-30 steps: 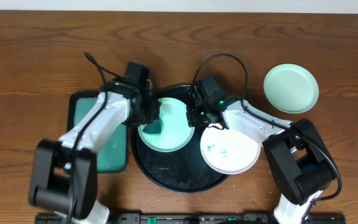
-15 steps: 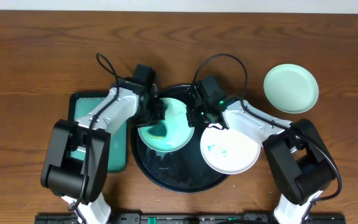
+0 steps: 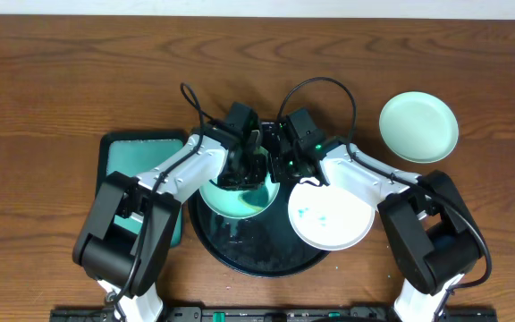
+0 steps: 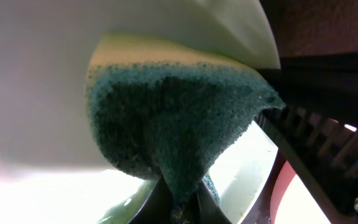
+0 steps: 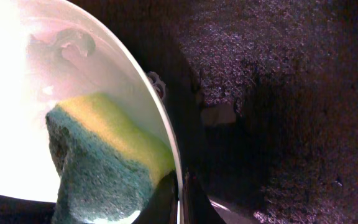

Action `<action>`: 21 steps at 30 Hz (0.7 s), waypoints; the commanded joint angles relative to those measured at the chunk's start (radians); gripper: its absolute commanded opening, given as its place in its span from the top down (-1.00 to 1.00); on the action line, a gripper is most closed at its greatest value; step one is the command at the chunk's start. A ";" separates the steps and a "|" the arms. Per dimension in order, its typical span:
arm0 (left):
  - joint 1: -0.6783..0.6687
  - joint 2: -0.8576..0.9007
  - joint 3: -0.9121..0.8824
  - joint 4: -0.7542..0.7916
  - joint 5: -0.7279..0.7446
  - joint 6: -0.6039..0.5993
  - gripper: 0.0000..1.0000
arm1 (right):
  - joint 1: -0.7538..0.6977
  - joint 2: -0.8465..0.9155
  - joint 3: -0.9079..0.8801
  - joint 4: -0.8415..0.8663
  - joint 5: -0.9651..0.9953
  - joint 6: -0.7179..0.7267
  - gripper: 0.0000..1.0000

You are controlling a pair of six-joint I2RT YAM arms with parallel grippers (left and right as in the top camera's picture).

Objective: Clean dirty plates on tray and stack at the side
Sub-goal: 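Scrub the pale green plate with the sponge in the left gripper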

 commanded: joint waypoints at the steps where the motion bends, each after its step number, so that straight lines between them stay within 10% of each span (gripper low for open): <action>1: 0.055 0.040 -0.016 0.018 -0.149 -0.031 0.85 | 0.028 0.035 -0.017 -0.025 -0.017 0.006 0.97; 21: 0.265 0.040 -0.016 -0.163 -0.554 -0.162 0.86 | 0.028 0.035 -0.017 -0.029 0.006 0.021 0.97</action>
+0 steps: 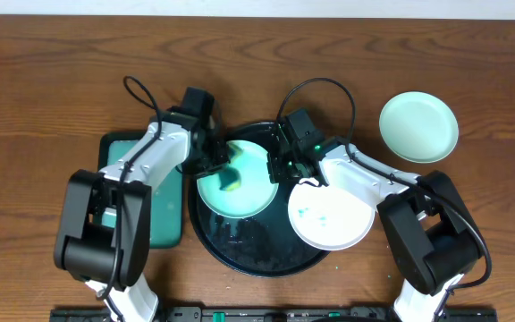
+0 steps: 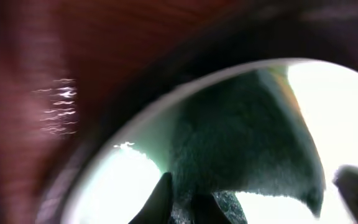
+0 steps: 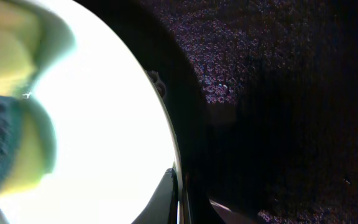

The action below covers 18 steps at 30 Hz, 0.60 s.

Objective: Clean dirty plates on tray and stack at the side
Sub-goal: 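Scrub the pale green plate with the sponge in the left gripper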

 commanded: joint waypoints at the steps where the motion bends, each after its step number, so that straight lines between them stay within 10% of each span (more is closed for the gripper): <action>1: 0.049 0.051 -0.043 -0.098 -0.416 -0.085 0.86 | 0.024 0.035 -0.017 -0.028 0.003 0.006 0.97; 7: 0.039 0.051 -0.043 -0.219 -0.373 -0.104 0.86 | 0.024 0.035 -0.017 -0.029 0.004 0.006 0.97; 18: -0.132 0.051 -0.043 -0.165 0.169 0.157 0.85 | 0.024 0.035 -0.018 -0.032 0.006 0.006 0.97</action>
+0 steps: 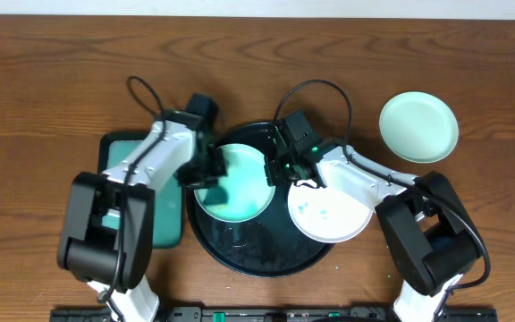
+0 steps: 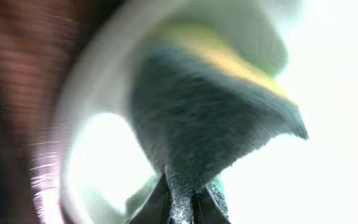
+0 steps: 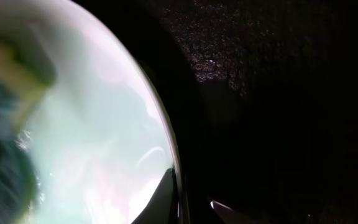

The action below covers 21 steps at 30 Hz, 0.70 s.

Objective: Clean dirty plates on tray and stack at the side
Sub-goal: 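Scrub the pale green plate with the sponge in the left gripper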

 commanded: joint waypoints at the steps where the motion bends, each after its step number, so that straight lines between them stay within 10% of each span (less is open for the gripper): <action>1: -0.085 0.052 -0.049 0.010 0.192 0.066 0.85 | 0.008 0.035 -0.018 -0.027 0.022 0.005 0.97; 21: -0.116 0.048 -0.045 0.226 0.391 -0.006 0.86 | 0.008 0.035 -0.023 -0.031 0.033 0.006 0.97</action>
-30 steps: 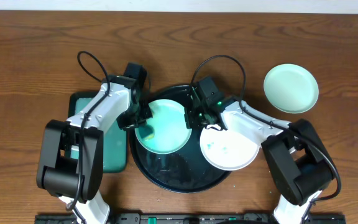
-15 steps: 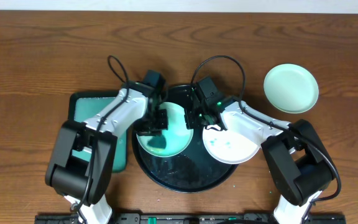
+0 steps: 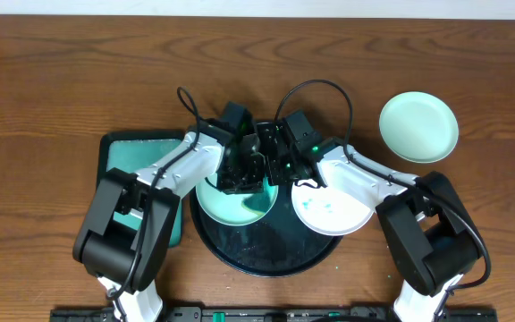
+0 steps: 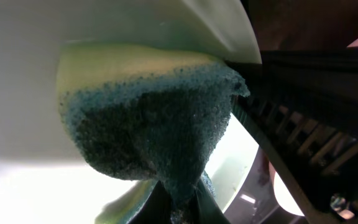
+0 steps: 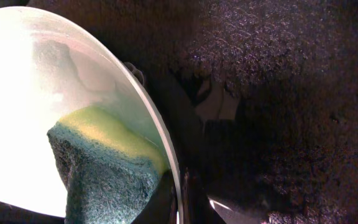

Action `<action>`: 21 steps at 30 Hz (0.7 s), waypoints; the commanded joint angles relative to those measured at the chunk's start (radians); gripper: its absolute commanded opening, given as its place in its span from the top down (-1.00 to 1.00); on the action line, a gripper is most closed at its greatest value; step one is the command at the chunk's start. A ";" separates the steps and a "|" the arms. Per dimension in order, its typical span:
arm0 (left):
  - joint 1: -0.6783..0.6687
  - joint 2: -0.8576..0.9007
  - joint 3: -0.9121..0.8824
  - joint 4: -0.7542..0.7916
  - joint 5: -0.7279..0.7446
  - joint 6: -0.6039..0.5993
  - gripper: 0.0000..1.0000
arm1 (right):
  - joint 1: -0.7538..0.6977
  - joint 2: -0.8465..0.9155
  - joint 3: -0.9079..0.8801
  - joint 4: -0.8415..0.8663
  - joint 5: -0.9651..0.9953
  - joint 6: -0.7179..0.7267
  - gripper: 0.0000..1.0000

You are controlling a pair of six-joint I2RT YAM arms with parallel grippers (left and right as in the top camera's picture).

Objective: Clean dirty plates on tray and stack at the side
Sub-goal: 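Scrub the pale green plate with the sponge in the left gripper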

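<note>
A teal plate [image 3: 226,207] lies on the round black tray [image 3: 266,255], and its pale inside fills the left wrist view [image 4: 104,25]. My left gripper [image 3: 247,179] [image 4: 180,202] is shut on a yellow and blue-green sponge [image 4: 135,118], which presses on the plate's right part. My right gripper [image 3: 275,170] [image 5: 180,196] is shut on that plate's rim, with the sponge [image 5: 104,174] just inside it. A white plate [image 3: 329,207] with teal specks sits on the tray's right side.
One mint plate [image 3: 418,127] rests on the wooden table at the far right. A green mat [image 3: 137,161] lies left of the tray. Both arms crowd together over the tray's far edge, their cables looping above.
My left gripper has moved with the sponge from the plate's left rim to its right part, beside the right gripper. The right gripper still pinches the rim.
The sponge was first pressed on the teal plate's right part near my right gripper. Then it was in the plate's middle, then at its left rim, and now at the right again. My right gripper held the rim at every moment.
</note>
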 commanded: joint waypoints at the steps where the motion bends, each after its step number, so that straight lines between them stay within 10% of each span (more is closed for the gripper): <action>1: 0.025 0.016 -0.013 0.006 0.078 -0.009 0.86 | 0.011 0.035 -0.024 -0.025 0.027 0.006 0.97; 21: 0.134 -0.489 -0.004 -0.320 -0.566 -0.034 0.86 | 0.011 0.035 -0.024 -0.024 0.027 0.006 0.97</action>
